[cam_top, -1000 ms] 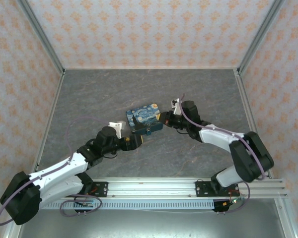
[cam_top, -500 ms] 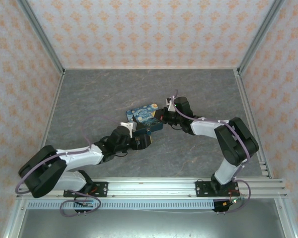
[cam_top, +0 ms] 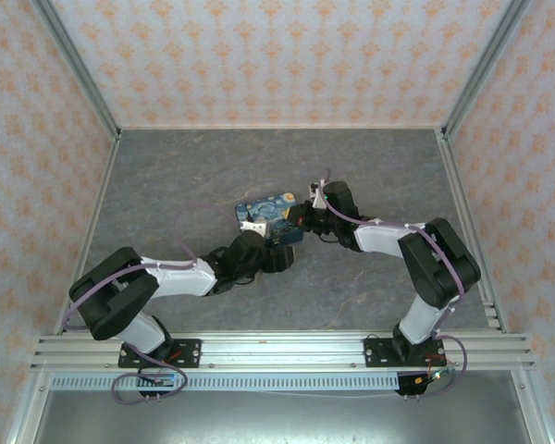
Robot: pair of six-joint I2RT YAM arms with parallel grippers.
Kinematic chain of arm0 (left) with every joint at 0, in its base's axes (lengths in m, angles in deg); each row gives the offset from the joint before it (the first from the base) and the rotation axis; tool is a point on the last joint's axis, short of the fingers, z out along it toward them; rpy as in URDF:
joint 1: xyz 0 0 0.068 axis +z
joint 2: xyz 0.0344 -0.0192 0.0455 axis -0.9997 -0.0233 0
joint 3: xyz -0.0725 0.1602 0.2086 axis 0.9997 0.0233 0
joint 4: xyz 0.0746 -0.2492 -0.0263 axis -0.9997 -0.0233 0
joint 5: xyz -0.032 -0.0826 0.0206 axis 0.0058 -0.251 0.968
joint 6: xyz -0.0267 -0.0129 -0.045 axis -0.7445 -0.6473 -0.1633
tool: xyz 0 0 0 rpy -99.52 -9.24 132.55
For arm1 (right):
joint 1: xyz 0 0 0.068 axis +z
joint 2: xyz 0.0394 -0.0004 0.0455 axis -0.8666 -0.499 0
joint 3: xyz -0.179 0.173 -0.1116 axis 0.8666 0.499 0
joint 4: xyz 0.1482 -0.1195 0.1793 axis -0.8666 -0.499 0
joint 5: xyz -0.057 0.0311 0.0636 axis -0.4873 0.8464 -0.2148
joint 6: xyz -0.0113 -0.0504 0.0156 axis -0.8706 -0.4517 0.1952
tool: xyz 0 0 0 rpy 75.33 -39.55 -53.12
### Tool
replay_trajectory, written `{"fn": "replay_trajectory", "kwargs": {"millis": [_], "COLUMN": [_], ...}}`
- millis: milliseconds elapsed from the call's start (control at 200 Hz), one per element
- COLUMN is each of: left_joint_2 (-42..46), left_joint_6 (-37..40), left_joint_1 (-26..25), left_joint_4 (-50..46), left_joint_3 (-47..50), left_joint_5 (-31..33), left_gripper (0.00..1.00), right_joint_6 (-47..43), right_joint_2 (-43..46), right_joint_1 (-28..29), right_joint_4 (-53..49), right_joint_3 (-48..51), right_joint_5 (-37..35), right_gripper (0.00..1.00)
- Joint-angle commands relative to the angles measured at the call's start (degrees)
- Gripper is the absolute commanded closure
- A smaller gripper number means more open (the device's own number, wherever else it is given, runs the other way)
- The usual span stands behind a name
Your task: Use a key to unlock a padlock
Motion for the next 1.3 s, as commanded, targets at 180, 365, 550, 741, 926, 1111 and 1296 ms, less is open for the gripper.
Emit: {"fn": "replay_trajectory", "kwargs": {"millis": [180,365,550,741,926,1111,1296], "left_joint_2": [-2.28,-3.69,-6.33,-8.83,-10.2,-11.34,-12.05], "left_joint_6": [-0.05,1.81,0.69,-0.55,-1.04,-0.98,-0.99], "left_joint_1": [-0.24,-0.31,-0.25,-0.36,-0.35,-0.36,-0.34], "left_joint_4": [0.0,-1.52,-1.7,-3.29,-4.79,-6.1,-7.79], "left_joint_3": [-1.1,-3.21,-4.69,-6.68,-8.26,-9.74,-10.83], "left_joint_5": [8.13,10.1,12.21,14.32,16.5,17.31,18.99], "left_gripper": [0.19,0.24,0.3,0.33,0.43,0.46,0.49], "right_joint_6": [-1.86,-0.89,-0.27,-0.16,-0.2,-0.33,-0.28], "right_joint_2": [-0.55,-0.26,0.2,0.2,0.19,0.11,0.45], "right_joint_1": [0.25,0.51,0.53,0.6,0.63,0.6,0.69], "right_joint_4": [-4.51,-4.07,-3.45,-3.51,-3.6,-3.6,-3.73], "right_joint_3": [0.78,1.29,1.7,1.62,1.61,1.48,1.7], "right_joint_5": [-2.9,-2.79,-2.96,-2.97,-2.96,-2.88,-2.83], "right_gripper": [1.0,1.0,1.0,1.0,1.0,1.0,1.0]}}
